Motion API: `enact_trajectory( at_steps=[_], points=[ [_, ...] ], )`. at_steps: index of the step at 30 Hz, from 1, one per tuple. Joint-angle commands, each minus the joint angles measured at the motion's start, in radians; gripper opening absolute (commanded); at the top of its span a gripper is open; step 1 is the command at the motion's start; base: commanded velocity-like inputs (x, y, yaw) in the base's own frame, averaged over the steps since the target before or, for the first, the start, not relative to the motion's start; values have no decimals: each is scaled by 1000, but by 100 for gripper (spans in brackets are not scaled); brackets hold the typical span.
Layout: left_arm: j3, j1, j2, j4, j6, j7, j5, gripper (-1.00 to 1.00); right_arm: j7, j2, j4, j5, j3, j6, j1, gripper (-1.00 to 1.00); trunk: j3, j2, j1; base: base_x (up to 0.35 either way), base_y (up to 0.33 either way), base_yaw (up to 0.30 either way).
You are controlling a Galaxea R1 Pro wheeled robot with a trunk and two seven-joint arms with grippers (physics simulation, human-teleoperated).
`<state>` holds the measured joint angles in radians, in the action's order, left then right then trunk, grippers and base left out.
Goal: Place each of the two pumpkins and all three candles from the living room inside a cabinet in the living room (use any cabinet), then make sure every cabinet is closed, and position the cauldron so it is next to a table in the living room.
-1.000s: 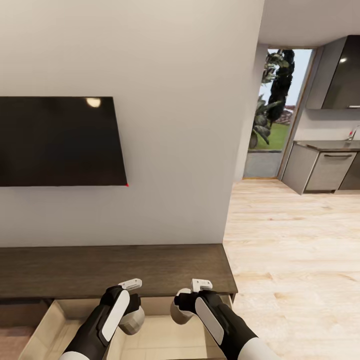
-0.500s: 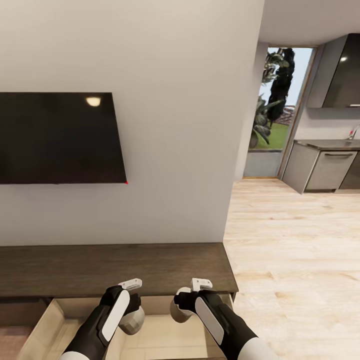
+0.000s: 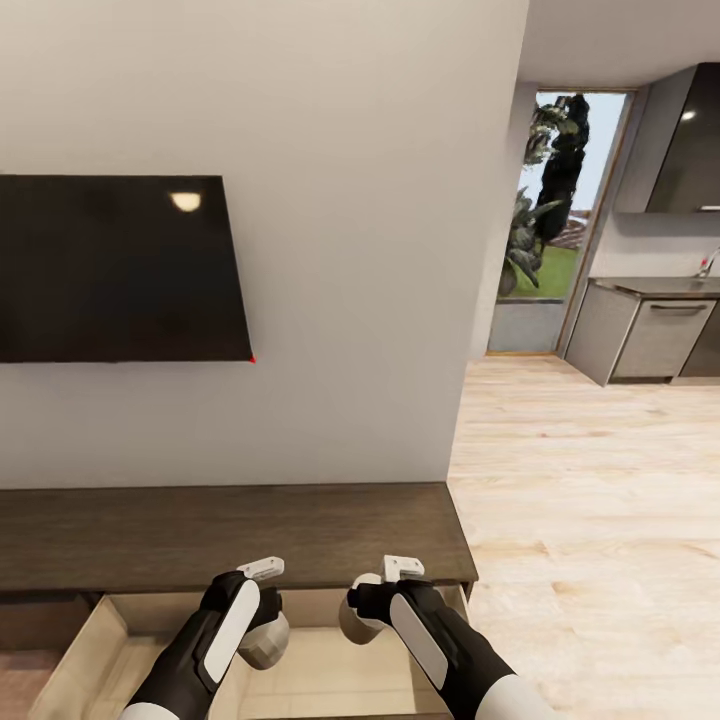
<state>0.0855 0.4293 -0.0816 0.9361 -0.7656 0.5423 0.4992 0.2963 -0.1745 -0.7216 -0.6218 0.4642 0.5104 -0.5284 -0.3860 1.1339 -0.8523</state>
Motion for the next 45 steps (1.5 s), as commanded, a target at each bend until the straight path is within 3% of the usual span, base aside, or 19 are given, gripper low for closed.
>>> enact_trajectory(
  at_steps=[1, 45],
  points=[
    [2, 0, 0, 1, -1, 10, 10, -100, 9, 0, -1, -9, 2, 2, -1, -100, -4, 8, -4, 0, 0, 0],
    [2, 0, 2, 1, 2, 11, 3, -100, 9, 0, 4, -6, 2, -14, -1, -100, -142, 316, -173, 0, 0, 0]
  ],
)
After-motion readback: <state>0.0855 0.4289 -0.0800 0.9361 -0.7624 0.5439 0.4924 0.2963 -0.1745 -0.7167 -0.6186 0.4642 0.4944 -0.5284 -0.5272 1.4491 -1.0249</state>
